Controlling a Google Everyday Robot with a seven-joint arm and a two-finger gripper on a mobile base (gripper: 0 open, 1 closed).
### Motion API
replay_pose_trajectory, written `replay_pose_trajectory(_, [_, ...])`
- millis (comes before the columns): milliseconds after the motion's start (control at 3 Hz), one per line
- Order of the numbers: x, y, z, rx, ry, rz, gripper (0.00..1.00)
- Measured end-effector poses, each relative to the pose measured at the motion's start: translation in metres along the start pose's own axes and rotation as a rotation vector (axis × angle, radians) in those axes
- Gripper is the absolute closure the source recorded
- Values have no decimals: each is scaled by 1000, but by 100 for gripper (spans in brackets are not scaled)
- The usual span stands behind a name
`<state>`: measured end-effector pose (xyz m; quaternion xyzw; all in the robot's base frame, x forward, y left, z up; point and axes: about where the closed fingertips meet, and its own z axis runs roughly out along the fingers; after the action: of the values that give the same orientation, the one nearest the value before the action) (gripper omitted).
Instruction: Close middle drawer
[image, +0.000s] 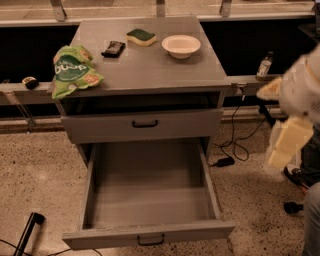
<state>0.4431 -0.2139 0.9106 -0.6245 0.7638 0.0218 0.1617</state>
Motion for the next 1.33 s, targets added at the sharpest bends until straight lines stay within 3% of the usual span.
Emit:
replay_pose_trajectory(333, [26, 29, 80, -67, -123, -41, 0])
replay_pose_trajectory(667, [31, 48, 131, -132, -240, -176, 0])
replay_pose_trajectory(1000, [30, 47, 128, -122, -235, -209, 0])
replay_pose_trajectory(1333, [19, 58, 163, -140, -287, -228, 0])
